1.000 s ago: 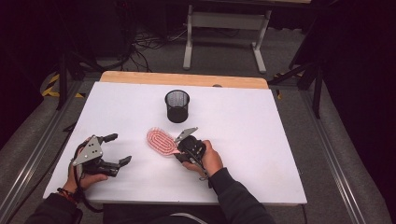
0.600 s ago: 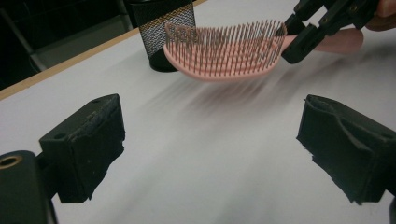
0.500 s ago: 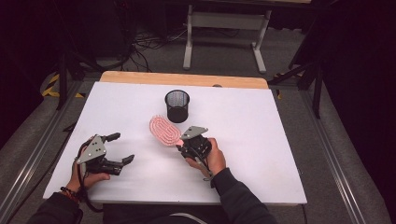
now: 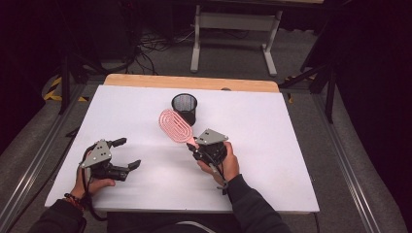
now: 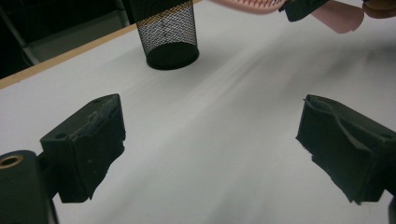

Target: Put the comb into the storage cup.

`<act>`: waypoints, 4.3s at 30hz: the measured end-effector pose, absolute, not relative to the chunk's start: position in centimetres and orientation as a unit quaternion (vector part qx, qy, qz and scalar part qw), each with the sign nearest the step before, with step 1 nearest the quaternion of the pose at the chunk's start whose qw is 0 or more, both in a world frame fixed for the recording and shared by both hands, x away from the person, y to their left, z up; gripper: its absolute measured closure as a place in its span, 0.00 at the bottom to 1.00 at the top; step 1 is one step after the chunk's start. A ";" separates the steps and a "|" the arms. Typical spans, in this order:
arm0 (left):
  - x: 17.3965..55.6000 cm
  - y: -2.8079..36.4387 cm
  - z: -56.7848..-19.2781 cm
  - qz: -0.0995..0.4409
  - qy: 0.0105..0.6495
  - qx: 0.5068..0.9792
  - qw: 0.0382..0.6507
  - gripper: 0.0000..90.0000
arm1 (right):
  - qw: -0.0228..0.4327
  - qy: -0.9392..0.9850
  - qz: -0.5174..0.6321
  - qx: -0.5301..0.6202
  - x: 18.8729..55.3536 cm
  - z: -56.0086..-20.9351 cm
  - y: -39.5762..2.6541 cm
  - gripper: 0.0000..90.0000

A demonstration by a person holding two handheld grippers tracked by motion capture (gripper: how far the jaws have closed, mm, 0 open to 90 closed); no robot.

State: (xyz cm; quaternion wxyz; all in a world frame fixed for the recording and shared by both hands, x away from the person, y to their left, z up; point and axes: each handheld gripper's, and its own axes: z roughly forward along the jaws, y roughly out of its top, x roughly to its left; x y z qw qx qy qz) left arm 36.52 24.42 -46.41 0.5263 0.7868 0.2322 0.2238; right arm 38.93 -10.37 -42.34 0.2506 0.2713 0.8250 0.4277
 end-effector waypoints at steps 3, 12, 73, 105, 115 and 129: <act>36.6 24.3 -46.4 0.223 0.234 0.787 0.525 0.09 | 0.254 0.817 0.440 0.272 38.7 -42.1 -10.8 0.77; 36.9 23.6 -46.1 0.221 0.229 0.787 0.529 0.11 | 0.275 0.802 0.460 0.262 37.8 -41.5 -12.1 0.77; 41.8 12.7 -42.1 0.043 0.275 0.664 0.694 0.54 | 0.327 0.776 0.487 0.234 36.4 -42.8 -12.2 0.77; 40.3 12.7 -40.6 0.057 0.207 0.675 0.706 0.70 | 0.329 0.775 0.488 0.228 36.3 -43.3 -11.4 0.77; 40.7 13.0 -40.3 0.061 0.208 0.671 0.709 0.71 | 0.323 0.769 0.502 0.230 36.3 -43.3 -11.4 0.71; 40.6 13.9 -39.7 0.082 0.208 0.671 0.707 0.71 | 0.313 0.762 0.522 0.218 36.1 -42.8 -11.8 0.45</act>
